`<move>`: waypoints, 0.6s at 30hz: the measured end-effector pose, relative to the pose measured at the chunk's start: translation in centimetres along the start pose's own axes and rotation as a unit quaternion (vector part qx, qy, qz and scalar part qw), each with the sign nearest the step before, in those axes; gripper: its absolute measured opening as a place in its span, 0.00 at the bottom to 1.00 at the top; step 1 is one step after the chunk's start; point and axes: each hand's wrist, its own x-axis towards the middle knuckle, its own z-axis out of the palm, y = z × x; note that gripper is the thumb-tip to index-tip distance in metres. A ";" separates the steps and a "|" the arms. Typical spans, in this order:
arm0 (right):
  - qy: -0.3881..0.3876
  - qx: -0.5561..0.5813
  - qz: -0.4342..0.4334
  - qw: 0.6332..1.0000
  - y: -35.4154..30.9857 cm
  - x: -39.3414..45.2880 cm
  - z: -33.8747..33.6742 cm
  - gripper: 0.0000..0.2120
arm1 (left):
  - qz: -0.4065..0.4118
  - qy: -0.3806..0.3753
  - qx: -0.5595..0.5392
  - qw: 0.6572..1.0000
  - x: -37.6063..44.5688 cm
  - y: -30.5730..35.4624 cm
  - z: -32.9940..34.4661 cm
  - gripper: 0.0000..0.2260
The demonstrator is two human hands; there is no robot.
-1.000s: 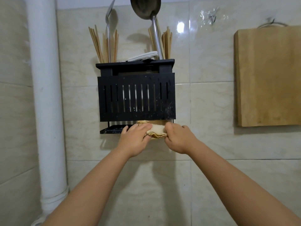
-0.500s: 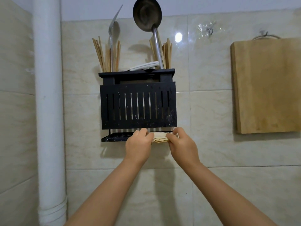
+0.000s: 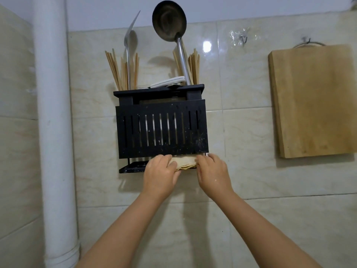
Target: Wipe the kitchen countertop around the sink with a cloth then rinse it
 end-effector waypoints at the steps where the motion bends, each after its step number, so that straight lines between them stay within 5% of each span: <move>1: 0.002 -0.008 0.006 1.000 -0.2 0.1 -0.2 0.05 | -0.007 -0.004 0.019 1.000 -0.1 0.1 -0.3 0.13; 8: 0.042 -0.040 0.014 0.998 -0.6 -0.4 -0.5 0.11 | -0.023 -0.033 0.059 0.997 0.7 -0.3 -0.3 0.10; 10: -0.004 -0.050 0.013 0.999 -0.8 -0.2 -0.6 0.11 | -0.046 -0.058 0.026 0.997 0.6 -0.6 -0.5 0.08; 15: -0.191 -0.027 0.056 0.980 -0.9 -0.8 -1.6 0.23 | -0.090 -0.179 0.014 0.980 -0.8 0.2 -1.1 0.21; 18: -0.228 -0.025 0.060 0.971 -0.8 -1.3 -2.8 0.27 | -0.098 -0.200 0.021 0.975 -2.1 0.4 -1.8 0.26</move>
